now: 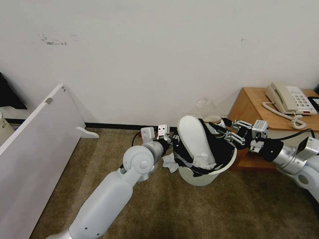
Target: Pick up the trash bin and place the garbage on the floor into it.
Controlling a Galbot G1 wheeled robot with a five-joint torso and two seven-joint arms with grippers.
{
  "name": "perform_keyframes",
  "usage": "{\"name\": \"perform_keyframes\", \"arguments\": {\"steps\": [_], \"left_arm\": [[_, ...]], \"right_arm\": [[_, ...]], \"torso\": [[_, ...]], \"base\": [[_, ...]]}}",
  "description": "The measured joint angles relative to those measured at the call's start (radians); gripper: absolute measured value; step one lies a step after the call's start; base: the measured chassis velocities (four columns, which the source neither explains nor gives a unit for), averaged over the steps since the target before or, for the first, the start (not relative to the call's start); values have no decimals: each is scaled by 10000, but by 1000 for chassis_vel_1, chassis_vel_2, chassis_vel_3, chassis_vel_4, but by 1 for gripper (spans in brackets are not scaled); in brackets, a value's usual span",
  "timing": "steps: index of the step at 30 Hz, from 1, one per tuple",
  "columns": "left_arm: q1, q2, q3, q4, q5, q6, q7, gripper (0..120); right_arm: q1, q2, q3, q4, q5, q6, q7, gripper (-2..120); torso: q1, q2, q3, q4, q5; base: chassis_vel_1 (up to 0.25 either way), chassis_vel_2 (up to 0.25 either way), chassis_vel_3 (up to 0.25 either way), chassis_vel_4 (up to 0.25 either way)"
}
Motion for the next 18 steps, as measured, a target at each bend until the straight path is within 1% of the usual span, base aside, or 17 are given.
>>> {"name": "perform_keyframes", "arguments": {"steps": [1,2,3,4,6,7,8,9,10,12,13,15,18], "left_arm": [[0,0,0,0,0,0,0,4],[0,4,-6,-2,-1,0,2,4],[4,13,-8,-2,-3,0,5,4],[4,13,-8,-2,-3,0,5,4],[6,23,-15,-2,-3,0,6,4],[6,23,-15,-2,-3,0,6,4],[10,28,-19,-2,-3,0,7,4],[20,35,-33,-2,-2,0,7,4],[20,35,-33,-2,-2,0,7,4],[30,48,-69,-14,-3,1,9,4],[30,48,-69,-14,-3,1,9,4],[30,62,-101,-14,-2,1,8,4],[30,64,-130,-4,0,1,8,4]], "right_arm": [[0,0,0,0,0,0,0,45],[10,-2,-4,-17,-9,0,1,48],[29,-2,-16,-34,-15,0,3,57],[29,-2,-16,-34,-15,0,3,57],[35,-2,-33,-34,-8,-1,12,67],[35,-2,-33,-34,-8,-1,12,67],[37,-2,-37,-35,-2,0,14,71],[38,-13,-39,-44,10,0,21,79],[38,-13,-39,-44,10,0,21,79],[49,-41,-40,-73,23,0,33,88],[49,-41,-40,-73,23,0,33,88],[64,-62,-55,-111,32,1,44,98],[73,-63,-73,-129,37,6,55,99]], "torso": [[0,0,0,0,0],[0,0,0,0,0],[0,0,0,0,0],[0,0,0,0,0],[0,0,0,0,0],[0,0,0,0,0],[0,0,0,0,0],[0,0,0,0,0],[0,0,0,0,0],[0,0,0,0,0],[0,0,0,0,0],[0,0,0,0,0],[0,0,0,0,0]], "base": [[0,0,0,0],[0,0,0,0],[0,0,0,0],[0,0,0,0],[0,0,0,0],[0,0,0,0],[0,0,0,0],[0,0,0,0],[0,0,0,0],[0,0,0,0],[0,0,0,0],[0,0,0,0],[0,0,0,0]]}}
